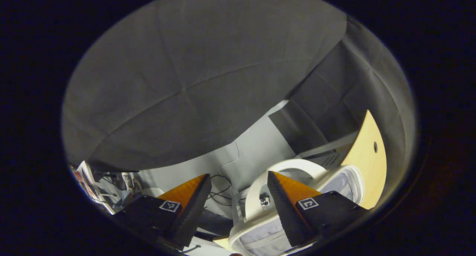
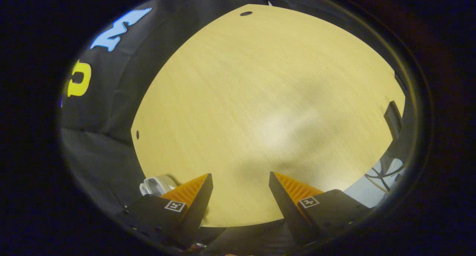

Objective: First open the suitcase, pack the skin care products into it, and then close the suitcase.

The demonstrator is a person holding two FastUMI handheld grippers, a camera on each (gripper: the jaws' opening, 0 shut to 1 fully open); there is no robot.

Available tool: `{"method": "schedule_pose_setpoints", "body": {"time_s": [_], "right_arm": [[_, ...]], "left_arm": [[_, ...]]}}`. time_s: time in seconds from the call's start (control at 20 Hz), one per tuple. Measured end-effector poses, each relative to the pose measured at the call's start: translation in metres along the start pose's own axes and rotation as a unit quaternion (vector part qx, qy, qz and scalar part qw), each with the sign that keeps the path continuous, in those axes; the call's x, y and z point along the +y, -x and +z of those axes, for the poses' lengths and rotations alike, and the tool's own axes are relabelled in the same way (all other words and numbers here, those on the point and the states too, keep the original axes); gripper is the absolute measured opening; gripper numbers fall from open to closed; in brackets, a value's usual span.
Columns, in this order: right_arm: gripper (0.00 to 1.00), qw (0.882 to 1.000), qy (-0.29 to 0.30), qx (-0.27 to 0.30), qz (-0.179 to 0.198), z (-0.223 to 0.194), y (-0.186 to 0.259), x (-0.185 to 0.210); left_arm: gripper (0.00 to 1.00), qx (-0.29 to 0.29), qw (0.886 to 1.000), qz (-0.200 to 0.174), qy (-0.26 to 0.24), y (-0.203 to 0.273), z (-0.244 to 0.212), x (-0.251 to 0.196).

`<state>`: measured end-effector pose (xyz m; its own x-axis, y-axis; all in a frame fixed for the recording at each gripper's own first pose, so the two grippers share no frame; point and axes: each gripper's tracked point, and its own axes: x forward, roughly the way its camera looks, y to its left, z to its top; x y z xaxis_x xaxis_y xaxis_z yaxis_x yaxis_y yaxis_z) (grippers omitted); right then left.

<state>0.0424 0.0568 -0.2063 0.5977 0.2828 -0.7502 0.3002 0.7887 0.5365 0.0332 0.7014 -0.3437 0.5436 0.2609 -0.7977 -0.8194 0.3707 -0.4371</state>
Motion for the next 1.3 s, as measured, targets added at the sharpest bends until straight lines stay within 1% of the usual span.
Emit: {"method": "schedule_pose_setpoints", "body": {"time_s": [0.05,0.15,0.2,0.35,0.4,0.45,0.5,0.55,0.6,0.65,0.7,0.75,0.8,0.85,0.95,1.05,1.1,1.15,1.2,1.25,1.3], "right_arm": [[0.94,1.000,-0.002,0.002,-0.001,-0.005,0.003,-0.003],[0.94,1.000,-0.009,0.003,-0.006,-0.010,0.004,-0.007],[0.94,1.000,-0.013,0.004,-0.007,-0.011,0.004,-0.010],[0.94,1.000,-0.028,0.007,-0.010,-0.016,0.000,-0.014],[0.94,0.999,-0.032,0.009,-0.010,-0.017,-0.002,-0.014],[0.94,0.999,-0.033,0.012,-0.010,-0.020,-0.005,-0.013],[0.94,0.999,-0.032,0.016,-0.009,-0.022,-0.007,-0.011],[0.94,0.999,-0.029,0.018,-0.008,-0.023,-0.008,-0.010],[0.94,0.999,-0.024,0.020,-0.007,-0.023,-0.010,-0.007],[0.94,1.000,-0.018,0.021,-0.005,-0.024,-0.012,-0.003],[0.94,1.000,-0.013,0.023,-0.004,-0.025,-0.013,-0.001],[0.94,1.000,-0.010,0.025,-0.005,-0.026,-0.016,0.001],[0.94,1.000,-0.009,0.029,-0.003,-0.026,-0.017,0.003],[0.94,0.999,-0.009,0.033,-0.001,-0.028,-0.019,0.004],[0.94,0.999,-0.008,0.039,0.004,-0.029,-0.019,0.006],[0.94,0.999,0.002,0.042,0.008,-0.029,-0.018,0.009],[0.94,0.999,0.010,0.044,0.010,-0.028,-0.017,0.011],[0.94,0.999,0.018,0.046,0.011,-0.027,-0.017,0.014],[0.94,0.999,0.025,0.047,0.012,-0.026,-0.017,0.016],[0.94,0.998,0.031,0.047,0.014,-0.025,-0.017,0.017],[0.94,0.998,0.035,0.048,0.017,-0.025,-0.018,0.019]], "left_arm": [[0.99,0.012,1.000,-0.005,0.019,-0.008,0.000,-0.002],[0.98,0.022,0.997,-0.039,0.057,-0.015,-0.004,-0.022],[0.96,0.028,0.996,-0.051,0.063,-0.019,-0.007,-0.030],[0.96,0.051,0.995,-0.078,0.046,-0.018,-0.018,-0.042],[0.96,0.067,0.994,-0.079,0.042,-0.022,-0.024,-0.043],[0.96,0.087,0.992,-0.083,0.049,-0.023,-0.033,-0.046],[0.96,0.095,0.988,-0.093,0.076,-0.025,-0.037,-0.051],[0.95,0.103,0.985,-0.090,0.101,-0.034,-0.043,-0.050],[0.83,0.114,0.981,-0.099,0.125,-0.036,-0.043,-0.054],[0.77,0.115,0.979,-0.098,0.133,-0.038,-0.045,-0.052],[0.62,0.109,0.979,-0.100,0.140,-0.036,-0.044,-0.047],[0.47,0.100,0.978,-0.116,0.145,-0.027,-0.040,-0.041],[0.32,0.094,0.978,-0.129,0.135,-0.024,-0.042,-0.045],[0.27,0.084,0.979,-0.140,0.123,-0.012,-0.038,-0.050],[0.26,0.058,0.978,-0.169,0.108,0.010,-0.034,-0.062],[0.25,0.016,0.975,-0.199,0.092,0.035,-0.026,-0.074],[0.28,-0.006,0.974,-0.212,0.078,0.052,-0.023,-0.082],[0.28,-0.030,0.973,-0.220,0.062,0.072,-0.023,-0.086],[0.32,-0.051,0.970,-0.231,0.044,0.093,-0.023,-0.094],[0.28,-0.073,0.968,-0.237,0.026,0.113,-0.023,-0.102],[0.28,-0.089,0.967,-0.239,0.006,0.133,-0.026,-0.110]]}}
